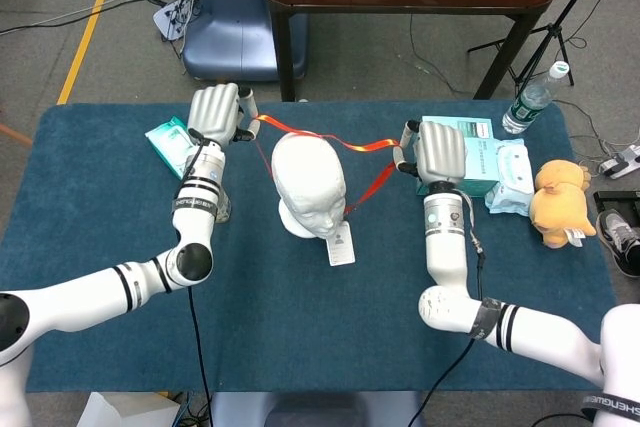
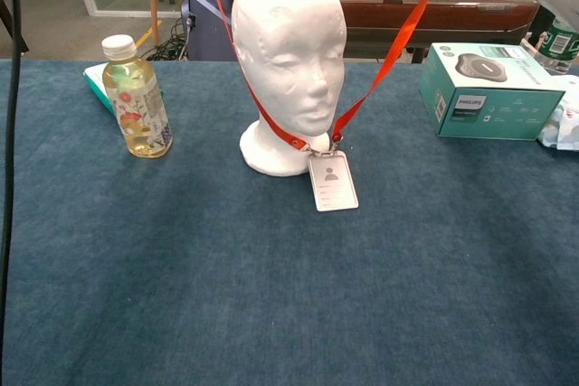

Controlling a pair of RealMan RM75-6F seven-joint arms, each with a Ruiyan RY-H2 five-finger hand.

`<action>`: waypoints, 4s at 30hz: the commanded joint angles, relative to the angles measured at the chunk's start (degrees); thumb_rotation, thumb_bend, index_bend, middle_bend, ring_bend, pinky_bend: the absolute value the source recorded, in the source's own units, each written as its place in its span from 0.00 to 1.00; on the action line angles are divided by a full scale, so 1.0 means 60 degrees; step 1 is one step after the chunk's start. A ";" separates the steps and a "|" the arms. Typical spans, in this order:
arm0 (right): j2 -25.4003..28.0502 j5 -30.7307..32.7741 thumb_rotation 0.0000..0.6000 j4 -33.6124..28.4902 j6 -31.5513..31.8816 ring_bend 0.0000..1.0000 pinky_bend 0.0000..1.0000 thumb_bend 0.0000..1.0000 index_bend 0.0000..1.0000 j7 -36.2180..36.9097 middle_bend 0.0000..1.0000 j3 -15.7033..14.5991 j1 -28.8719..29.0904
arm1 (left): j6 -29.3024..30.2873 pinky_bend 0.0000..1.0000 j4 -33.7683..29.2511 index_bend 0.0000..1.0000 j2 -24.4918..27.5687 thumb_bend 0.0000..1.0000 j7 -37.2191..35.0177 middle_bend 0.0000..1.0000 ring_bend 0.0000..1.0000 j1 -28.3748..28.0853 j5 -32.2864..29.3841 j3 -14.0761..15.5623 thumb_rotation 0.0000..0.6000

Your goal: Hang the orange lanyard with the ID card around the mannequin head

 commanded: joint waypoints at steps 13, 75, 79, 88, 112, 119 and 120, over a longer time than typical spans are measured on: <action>-0.0113 0.0585 1.00 0.0515 -0.0197 0.94 1.00 0.39 0.61 -0.0476 0.98 0.0135 0.0503 | -0.0383 1.00 0.0941 0.55 -0.0430 0.33 0.0642 0.96 1.00 -0.0279 -0.0689 -0.0040 1.00; 0.5043 -0.5179 1.00 -0.5299 -0.0306 0.48 0.72 0.02 0.25 0.1101 0.47 -0.4390 -0.3368 | 0.0785 0.71 -0.4774 0.03 0.4114 0.12 -0.2350 0.41 0.41 0.4078 0.3027 0.1227 0.59; 0.5070 -0.5580 1.00 -0.5093 -0.0571 0.46 0.72 0.03 0.25 0.1336 0.46 -0.4648 -0.3542 | 0.0833 0.67 -0.4701 0.03 0.4150 0.12 -0.2859 0.40 0.39 0.4493 0.3473 0.1416 0.59; 0.4825 -0.6294 1.00 -0.4399 -0.1331 0.39 0.64 0.03 0.25 0.1303 0.42 -0.5276 -0.3767 | 0.1204 0.62 -0.4416 0.03 0.4174 0.12 -0.4057 0.38 0.36 0.5782 0.5087 0.2255 0.59; 0.1813 -0.4034 0.59 -0.1768 -0.4203 0.09 0.28 0.08 0.11 0.0631 0.15 -0.4527 -0.1763 | 0.1733 0.59 -0.4251 0.06 0.4387 0.12 -0.5499 0.37 0.36 0.7597 0.6762 0.2926 0.53; 0.0987 -0.3540 0.59 -0.1112 -0.4382 0.09 0.28 0.28 0.11 0.0505 0.15 -0.4307 -0.1237 | 0.1760 0.59 -0.4263 0.06 0.4396 0.12 -0.5592 0.37 0.36 0.7785 0.6974 0.2919 0.53; 0.0897 -0.3513 0.59 -0.1040 -0.4390 0.09 0.28 0.30 0.11 0.0509 0.15 -0.4279 -0.1181 | 0.1772 0.59 -0.4269 0.06 0.4403 0.12 -0.5592 0.37 0.36 0.7806 0.7001 0.2914 0.53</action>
